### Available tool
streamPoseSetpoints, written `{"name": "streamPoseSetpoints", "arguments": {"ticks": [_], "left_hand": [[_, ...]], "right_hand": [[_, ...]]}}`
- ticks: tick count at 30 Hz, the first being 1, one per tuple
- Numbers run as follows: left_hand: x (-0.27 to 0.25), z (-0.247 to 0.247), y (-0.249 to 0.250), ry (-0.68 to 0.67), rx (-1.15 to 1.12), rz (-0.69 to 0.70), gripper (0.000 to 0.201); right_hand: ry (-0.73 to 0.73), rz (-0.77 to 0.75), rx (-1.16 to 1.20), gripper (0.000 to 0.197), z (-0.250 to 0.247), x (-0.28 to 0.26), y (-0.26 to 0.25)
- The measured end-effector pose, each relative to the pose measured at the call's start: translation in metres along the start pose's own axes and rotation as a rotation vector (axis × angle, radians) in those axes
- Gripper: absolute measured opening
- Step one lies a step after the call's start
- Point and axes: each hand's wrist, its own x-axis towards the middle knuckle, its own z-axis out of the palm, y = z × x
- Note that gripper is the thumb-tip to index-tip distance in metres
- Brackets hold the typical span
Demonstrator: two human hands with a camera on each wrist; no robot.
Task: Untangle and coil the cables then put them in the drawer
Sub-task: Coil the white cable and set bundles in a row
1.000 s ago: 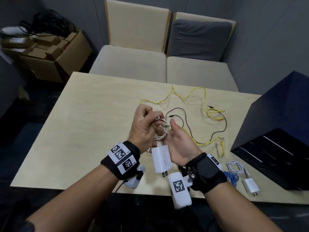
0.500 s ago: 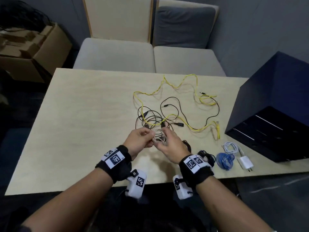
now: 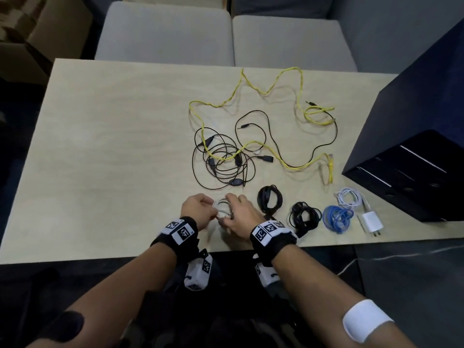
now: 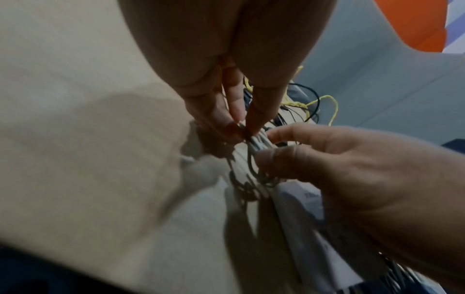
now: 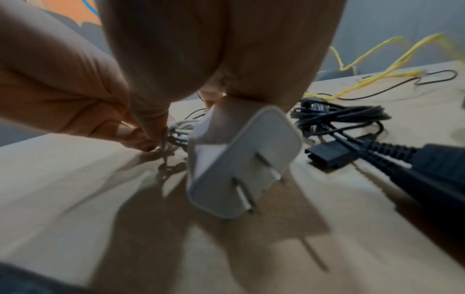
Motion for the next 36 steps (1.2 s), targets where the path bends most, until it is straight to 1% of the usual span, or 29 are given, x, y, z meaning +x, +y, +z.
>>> {"name": "streamPoseSetpoints", "arguments": {"ticks": [4, 8, 10, 12, 14, 16, 18, 21, 23, 27, 30, 32, 36], "left_hand": [[0.003, 0.005, -0.008, 0.037, 0.017, -0.003, 0.022], [0.003, 0.009, -0.01, 0.09, 0.038, 0.018, 0.021], [0.003, 0.011, -0.01, 0.106, 0.063, 0.043, 0.018], [0.002, 0.012, -0.01, 0.117, 0.084, 0.071, 0.017], [0.001, 0.012, -0.009, 0.119, 0.089, 0.095, 0.019], [0.0, 0.014, -0.008, 0.109, 0.092, 0.125, 0.022], [0.0, 0.015, -0.006, 0.095, 0.12, 0.16, 0.027], [0.003, 0.014, -0.007, 0.083, 0.158, 0.175, 0.028], [0.004, 0.014, -0.007, 0.075, 0.15, 0.173, 0.027], [0.004, 0.013, -0.007, 0.077, 0.156, 0.178, 0.027], [0.005, 0.012, -0.007, 0.07, 0.165, 0.181, 0.028], [0.008, 0.011, -0.005, 0.056, 0.178, 0.185, 0.029], [0.012, 0.009, 0.0, 0.024, 0.241, 0.216, 0.033]], "right_hand": [[0.02, -0.039, -0.041, 0.061, 0.002, 0.0, 0.005], [0.054, -0.112, -0.108, 0.068, -0.007, -0.008, 0.007], [0.101, -0.111, -0.228, 0.063, -0.013, -0.017, 0.01], [0.114, -0.037, -0.303, 0.052, -0.017, -0.026, 0.013], [0.061, 0.039, -0.259, 0.042, -0.017, -0.03, 0.012], [0.029, 0.048, -0.213, 0.039, -0.019, -0.028, 0.01], [0.052, 0.079, -0.103, 0.039, -0.026, -0.025, 0.009], [0.076, 0.218, 0.166, 0.023, -0.033, -0.02, 0.015], [0.07, 0.246, 0.224, 0.016, -0.033, -0.019, 0.018], [0.089, 0.287, 0.389, 0.012, -0.029, -0.016, 0.016], [0.08, 0.321, 0.404, 0.008, -0.022, -0.018, 0.017], [0.108, 0.327, 0.379, 0.007, -0.017, -0.021, 0.018], [0.195, 0.26, 0.21, 0.022, -0.008, -0.027, 0.017]]}}
